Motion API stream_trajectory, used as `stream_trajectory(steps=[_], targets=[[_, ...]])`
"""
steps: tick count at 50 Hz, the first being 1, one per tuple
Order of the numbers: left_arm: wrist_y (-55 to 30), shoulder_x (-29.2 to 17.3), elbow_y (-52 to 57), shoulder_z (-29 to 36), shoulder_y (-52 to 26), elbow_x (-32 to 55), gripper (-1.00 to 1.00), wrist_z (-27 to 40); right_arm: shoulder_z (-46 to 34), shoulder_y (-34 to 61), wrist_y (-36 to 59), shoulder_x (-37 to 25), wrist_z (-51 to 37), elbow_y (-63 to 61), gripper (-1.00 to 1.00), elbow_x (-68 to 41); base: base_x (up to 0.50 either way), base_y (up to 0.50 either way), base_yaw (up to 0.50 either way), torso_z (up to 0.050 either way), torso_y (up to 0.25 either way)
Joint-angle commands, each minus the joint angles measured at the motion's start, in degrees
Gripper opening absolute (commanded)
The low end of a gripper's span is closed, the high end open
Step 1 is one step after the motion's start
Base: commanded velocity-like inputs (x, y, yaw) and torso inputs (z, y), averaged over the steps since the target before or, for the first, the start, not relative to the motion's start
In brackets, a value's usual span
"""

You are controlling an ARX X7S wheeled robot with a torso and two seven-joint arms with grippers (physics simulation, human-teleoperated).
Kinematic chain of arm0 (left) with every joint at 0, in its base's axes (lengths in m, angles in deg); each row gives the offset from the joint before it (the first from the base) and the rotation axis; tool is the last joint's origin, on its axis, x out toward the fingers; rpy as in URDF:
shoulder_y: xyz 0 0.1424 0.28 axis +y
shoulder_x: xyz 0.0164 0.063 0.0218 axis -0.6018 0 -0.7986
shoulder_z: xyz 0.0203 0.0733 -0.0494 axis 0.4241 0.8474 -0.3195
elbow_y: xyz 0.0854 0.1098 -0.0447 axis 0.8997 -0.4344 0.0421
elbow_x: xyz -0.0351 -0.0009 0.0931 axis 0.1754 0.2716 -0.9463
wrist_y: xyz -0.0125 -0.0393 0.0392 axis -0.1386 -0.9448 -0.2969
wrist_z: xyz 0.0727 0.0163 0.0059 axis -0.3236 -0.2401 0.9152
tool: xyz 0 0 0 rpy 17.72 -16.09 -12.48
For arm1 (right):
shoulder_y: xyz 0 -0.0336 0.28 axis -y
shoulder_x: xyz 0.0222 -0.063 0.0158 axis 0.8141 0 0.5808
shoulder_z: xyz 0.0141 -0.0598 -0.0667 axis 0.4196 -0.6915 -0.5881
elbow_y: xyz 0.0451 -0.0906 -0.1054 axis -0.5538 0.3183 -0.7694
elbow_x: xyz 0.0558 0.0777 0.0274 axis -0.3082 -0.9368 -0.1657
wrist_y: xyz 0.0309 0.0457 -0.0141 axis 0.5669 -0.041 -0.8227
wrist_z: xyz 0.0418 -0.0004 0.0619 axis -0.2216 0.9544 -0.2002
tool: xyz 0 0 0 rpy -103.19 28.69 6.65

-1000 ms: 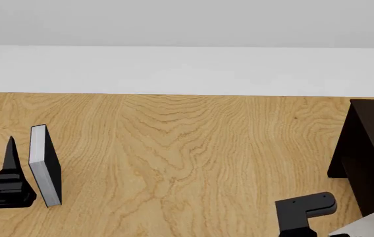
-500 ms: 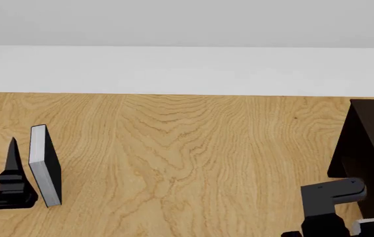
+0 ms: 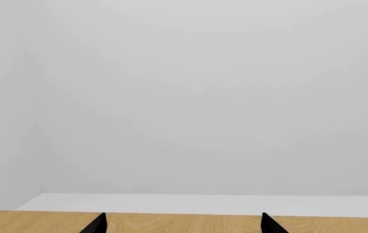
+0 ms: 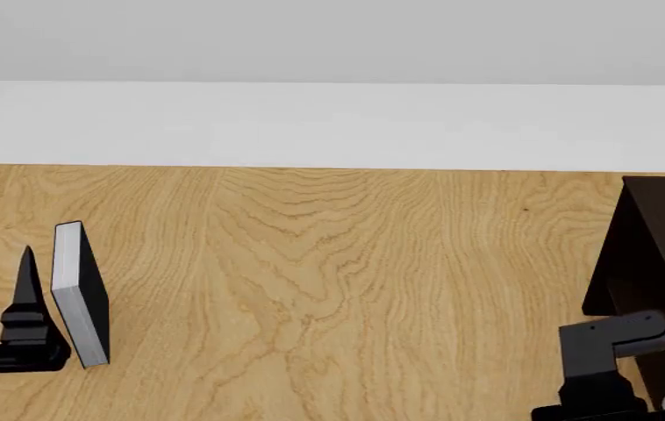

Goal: Pick up the book on the right and place it on the cabinet shelf.

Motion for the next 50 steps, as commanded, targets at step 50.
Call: stream_trajectory(steps=[50], targets=[[0.4, -0.3, 0.6, 1.1, 0.3, -1.1, 1.00, 1.1, -0.6, -11.2, 0.7, -0.5, 0.4, -44.4, 1.00, 3.5, 0.00, 0.00, 0.00, 0.000, 0.000]])
